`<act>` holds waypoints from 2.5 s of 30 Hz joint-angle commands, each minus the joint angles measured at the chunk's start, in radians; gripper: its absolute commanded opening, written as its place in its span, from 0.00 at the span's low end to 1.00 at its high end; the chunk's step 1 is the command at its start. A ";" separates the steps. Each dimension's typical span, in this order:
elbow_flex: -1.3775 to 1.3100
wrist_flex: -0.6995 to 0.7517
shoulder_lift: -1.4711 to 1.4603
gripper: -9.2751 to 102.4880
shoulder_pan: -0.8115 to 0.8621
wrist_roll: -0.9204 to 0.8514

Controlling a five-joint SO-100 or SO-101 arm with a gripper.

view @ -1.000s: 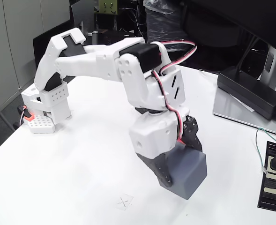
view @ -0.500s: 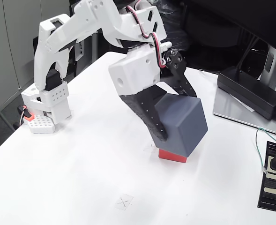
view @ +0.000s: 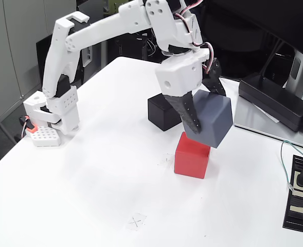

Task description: Stack the three blocks in an ordered color.

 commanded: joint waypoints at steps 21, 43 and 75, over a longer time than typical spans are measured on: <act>0.186 -0.008 0.064 0.08 -0.052 0.044; 0.187 -0.003 0.060 0.33 -0.046 0.046; 0.190 0.002 0.296 0.39 -0.014 0.032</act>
